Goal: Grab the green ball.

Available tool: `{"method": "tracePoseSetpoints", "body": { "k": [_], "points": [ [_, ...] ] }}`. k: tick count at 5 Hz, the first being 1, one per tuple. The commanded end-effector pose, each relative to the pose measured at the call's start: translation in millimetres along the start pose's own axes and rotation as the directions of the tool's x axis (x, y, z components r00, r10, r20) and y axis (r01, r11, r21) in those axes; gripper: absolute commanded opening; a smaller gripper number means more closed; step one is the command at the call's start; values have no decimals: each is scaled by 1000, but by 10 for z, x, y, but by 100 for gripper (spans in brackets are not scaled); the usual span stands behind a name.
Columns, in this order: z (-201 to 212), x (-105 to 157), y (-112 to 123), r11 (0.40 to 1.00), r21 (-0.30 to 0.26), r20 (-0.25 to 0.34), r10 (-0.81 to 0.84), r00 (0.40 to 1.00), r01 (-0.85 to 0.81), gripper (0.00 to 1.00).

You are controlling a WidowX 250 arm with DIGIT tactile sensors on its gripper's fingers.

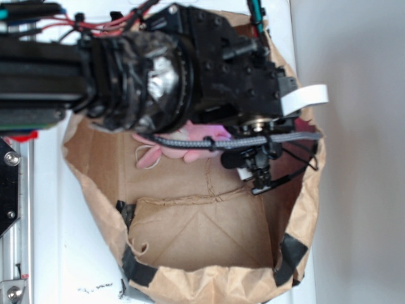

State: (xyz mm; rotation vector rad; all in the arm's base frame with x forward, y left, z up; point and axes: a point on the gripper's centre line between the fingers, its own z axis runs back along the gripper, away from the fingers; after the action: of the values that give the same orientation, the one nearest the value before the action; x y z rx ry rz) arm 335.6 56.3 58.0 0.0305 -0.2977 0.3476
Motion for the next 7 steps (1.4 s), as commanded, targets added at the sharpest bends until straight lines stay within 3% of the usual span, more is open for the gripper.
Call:
{"method": "tracePoseSetpoints", "body": {
  "k": [1,5,7],
  "points": [
    [55,348,7,998,39,106,54,993,-58,100],
    [-79,411,-17,993,68,210,80,974,-97,100],
    [-82,464,-26,993,55,189,95,977,-107,96]
  ]
}}
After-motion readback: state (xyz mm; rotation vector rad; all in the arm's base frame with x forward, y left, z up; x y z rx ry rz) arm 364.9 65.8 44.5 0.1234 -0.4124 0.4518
